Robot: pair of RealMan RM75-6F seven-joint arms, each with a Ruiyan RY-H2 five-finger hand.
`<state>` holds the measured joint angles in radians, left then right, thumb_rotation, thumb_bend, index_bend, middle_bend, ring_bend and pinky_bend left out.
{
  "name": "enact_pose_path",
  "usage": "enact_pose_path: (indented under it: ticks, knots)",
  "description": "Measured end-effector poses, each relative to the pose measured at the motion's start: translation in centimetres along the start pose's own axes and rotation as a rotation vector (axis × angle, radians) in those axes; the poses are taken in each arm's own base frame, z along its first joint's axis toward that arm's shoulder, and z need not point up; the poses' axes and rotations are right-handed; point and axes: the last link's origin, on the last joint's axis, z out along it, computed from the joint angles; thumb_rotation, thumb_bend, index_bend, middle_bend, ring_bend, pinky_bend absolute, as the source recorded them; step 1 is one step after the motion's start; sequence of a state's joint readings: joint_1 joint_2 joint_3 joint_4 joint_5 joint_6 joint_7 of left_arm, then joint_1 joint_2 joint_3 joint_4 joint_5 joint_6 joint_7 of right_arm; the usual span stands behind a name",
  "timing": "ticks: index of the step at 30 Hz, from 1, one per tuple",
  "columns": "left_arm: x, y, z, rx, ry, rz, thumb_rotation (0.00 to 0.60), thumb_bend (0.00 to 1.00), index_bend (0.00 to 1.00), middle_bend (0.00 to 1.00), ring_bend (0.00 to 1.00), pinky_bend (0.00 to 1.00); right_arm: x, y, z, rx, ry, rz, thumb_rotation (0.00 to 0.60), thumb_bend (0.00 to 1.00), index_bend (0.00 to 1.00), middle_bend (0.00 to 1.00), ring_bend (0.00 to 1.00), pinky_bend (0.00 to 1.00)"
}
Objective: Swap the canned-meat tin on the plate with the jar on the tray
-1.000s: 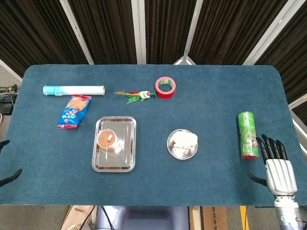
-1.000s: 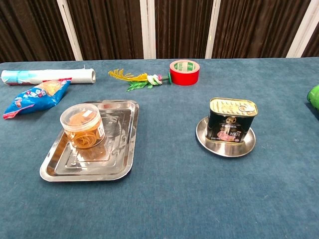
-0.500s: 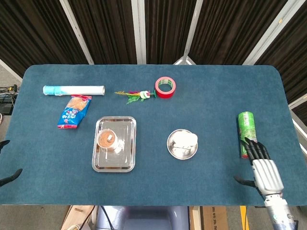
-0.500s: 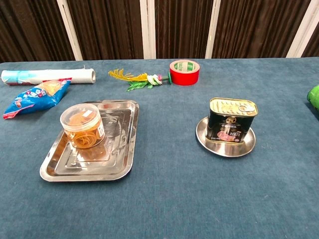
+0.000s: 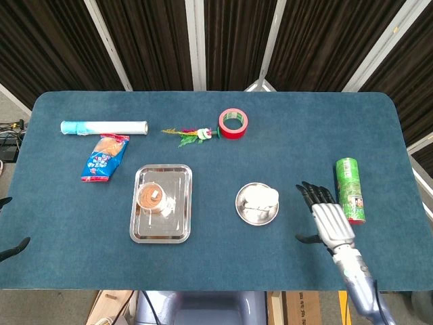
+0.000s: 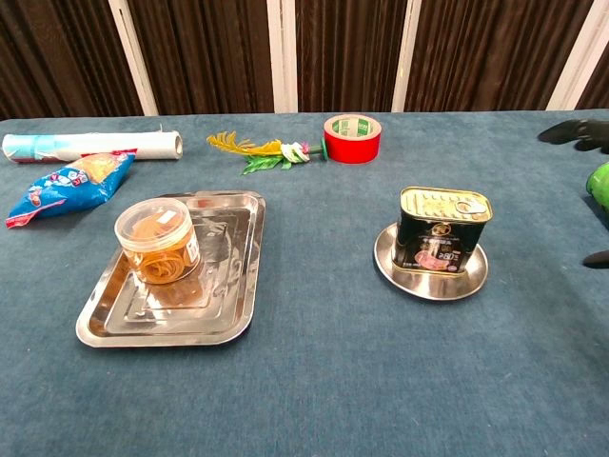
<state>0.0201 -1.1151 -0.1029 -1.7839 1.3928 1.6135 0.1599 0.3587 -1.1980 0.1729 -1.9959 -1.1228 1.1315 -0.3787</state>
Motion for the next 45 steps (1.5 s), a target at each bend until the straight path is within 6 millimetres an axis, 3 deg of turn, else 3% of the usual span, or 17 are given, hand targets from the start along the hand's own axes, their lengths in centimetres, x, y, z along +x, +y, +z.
enact_pose_path:
  ticks: [8, 17, 21, 27, 32, 35, 39, 45]
  knots:
    - [-0.1, 0.0, 0.1, 0.005, -0.003, 0.003, 0.600, 0.16, 0.21, 0.00, 0.00, 0.07, -2.2, -3.5, 3.7, -0.004, -0.078, -0.037, 0.600, 0.00, 0.00, 0.01, 0.00, 0.00]
    - [-0.1, -0.2, 0.4, 0.019, 0.001, 0.006, 0.600, 0.15, 0.21, 0.00, 0.00, 0.07, -3.6, -4.9, 6.1, -0.018, -0.065, -0.064, 0.600, 0.00, 0.03, 0.11, 0.02, 0.00]
    - [-0.1, -0.2, 0.4, 0.023, 0.004, 0.007, 0.600, 0.16, 0.21, 0.00, 0.00, 0.07, -3.9, -5.3, 6.9, -0.022, -0.053, -0.072, 0.600, 0.00, 0.15, 0.24, 0.09, 0.00]
    - [-0.2, -0.2, 0.5, 0.026, 0.004, 0.013, 0.600, 0.16, 0.22, 0.00, 0.00, 0.07, -4.2, -5.8, 7.7, -0.021, -0.027, -0.068, 0.600, 0.00, 0.52, 0.48, 0.27, 0.00]
    - [-0.3, -0.2, 0.5, 0.030, 0.002, 0.014, 0.600, 0.15, 0.23, 0.00, 0.00, 0.07, -4.8, -6.2, 8.6, -0.015, 0.029, -0.043, 0.600, 0.00, 0.64, 0.55, 0.34, 0.00]
    - [-0.2, -0.2, 0.5, 0.036, 0.007, 0.014, 0.600, 0.16, 0.24, 0.00, 0.00, 0.07, -5.2, -6.4, 9.3, -0.017, 0.066, -0.043, 0.600, 0.06, 0.72, 0.60, 0.39, 0.00]
    - [-0.3, -0.3, 0.6, 0.041, 0.006, 0.016, 0.600, 0.16, 0.24, 0.00, 0.00, 0.07, -5.6, -6.7, 10.0, -0.018, 0.113, -0.038, 0.600, 0.13, 0.76, 0.64, 0.42, 0.01]
    - [-0.3, -0.2, 0.6, 0.039, 0.003, 0.014, 0.600, 0.16, 0.25, 0.00, 0.00, 0.07, -5.2, -7.2, 10.4, -0.009, 0.173, -0.014, 0.600, 0.13, 0.76, 0.64, 0.42, 0.01]
